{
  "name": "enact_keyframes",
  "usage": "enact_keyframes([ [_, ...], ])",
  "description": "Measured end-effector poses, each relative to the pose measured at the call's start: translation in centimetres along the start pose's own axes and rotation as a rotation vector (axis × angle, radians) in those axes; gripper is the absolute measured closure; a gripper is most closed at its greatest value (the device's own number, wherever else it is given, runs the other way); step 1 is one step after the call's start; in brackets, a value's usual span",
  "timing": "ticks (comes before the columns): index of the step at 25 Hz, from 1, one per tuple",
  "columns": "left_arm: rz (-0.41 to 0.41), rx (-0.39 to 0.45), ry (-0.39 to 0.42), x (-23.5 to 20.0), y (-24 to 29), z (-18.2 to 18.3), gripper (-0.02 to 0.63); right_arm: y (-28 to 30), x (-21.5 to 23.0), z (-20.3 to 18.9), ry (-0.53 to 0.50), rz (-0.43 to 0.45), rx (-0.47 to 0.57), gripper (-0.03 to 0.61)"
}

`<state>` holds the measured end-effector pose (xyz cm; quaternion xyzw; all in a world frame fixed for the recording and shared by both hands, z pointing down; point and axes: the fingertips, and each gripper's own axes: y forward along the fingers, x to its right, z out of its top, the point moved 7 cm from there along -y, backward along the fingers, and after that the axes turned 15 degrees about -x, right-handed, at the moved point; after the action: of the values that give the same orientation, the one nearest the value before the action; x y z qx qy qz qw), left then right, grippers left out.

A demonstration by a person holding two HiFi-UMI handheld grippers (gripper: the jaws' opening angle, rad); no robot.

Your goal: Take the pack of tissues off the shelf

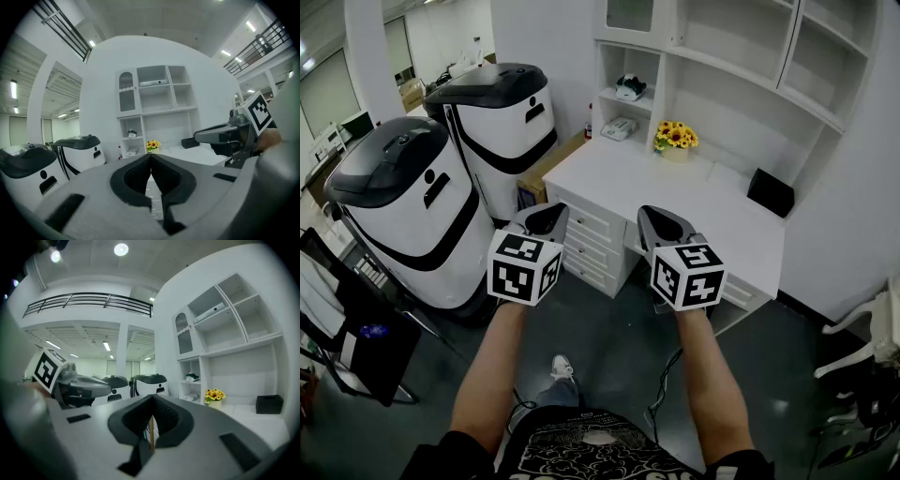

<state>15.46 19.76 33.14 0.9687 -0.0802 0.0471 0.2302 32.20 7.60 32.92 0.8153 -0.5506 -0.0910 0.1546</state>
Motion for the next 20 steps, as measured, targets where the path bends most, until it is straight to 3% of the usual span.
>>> enact_keyframes([
  [10,-0.01,-0.001,-0.004,-1.7,3.5,1.2,0.607,3.1,2.2,0.8,0.01,-0.01,-0.006,0.574],
  [20,-0.035,0.007,0.011,-6.6,8.7,3.4,0.606,9.2,4.3,3.4,0.021,-0.046,-0.003,0.573],
])
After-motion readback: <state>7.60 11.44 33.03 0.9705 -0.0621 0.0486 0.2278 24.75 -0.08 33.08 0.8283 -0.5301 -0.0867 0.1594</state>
